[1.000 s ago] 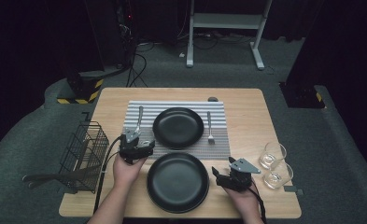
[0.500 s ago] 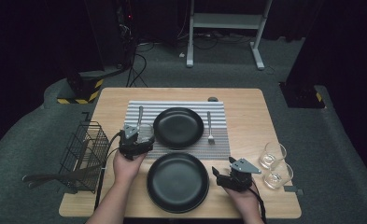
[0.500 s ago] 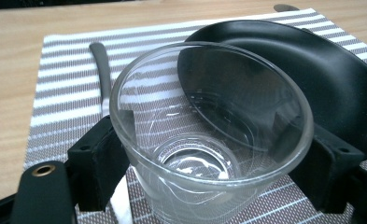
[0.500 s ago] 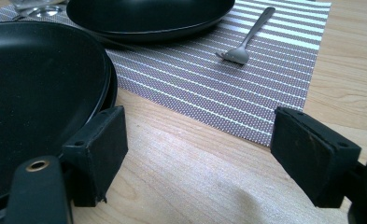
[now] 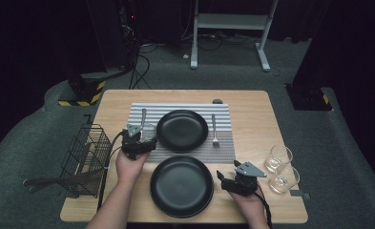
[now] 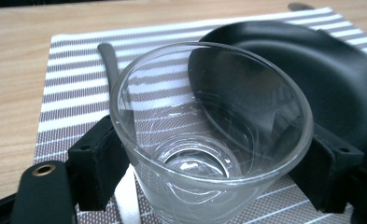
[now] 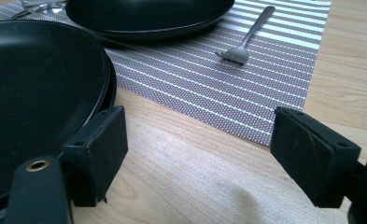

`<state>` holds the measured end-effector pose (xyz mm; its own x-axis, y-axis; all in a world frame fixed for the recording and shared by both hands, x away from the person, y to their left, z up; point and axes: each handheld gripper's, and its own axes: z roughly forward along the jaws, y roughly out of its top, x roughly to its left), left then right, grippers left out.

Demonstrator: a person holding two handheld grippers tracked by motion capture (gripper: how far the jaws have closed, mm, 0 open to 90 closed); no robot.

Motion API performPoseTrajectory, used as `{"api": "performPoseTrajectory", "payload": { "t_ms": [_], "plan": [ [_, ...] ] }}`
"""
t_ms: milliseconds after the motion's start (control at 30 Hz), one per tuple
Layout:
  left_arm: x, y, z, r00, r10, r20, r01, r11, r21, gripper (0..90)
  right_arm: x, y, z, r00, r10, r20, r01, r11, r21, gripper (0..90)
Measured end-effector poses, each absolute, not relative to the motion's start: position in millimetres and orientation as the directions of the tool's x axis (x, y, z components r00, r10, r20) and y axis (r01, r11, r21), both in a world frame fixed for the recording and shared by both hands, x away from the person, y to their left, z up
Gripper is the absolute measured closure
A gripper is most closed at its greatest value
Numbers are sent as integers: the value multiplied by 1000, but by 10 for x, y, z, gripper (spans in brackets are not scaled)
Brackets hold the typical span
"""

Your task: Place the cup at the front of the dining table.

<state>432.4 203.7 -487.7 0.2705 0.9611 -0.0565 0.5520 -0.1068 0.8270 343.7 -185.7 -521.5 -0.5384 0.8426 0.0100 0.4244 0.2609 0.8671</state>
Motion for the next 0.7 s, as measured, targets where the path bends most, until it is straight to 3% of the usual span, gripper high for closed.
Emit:
{"api": "performPoseTrajectory", "payload": {
  "t_ms": [700],
  "plan": [
    [4312, 2050, -4983, 274, 960, -61, 547, -103, 831, 193, 3433, -1848, -5215, -540, 842, 1, 422, 269, 866, 192]
  ]
}}
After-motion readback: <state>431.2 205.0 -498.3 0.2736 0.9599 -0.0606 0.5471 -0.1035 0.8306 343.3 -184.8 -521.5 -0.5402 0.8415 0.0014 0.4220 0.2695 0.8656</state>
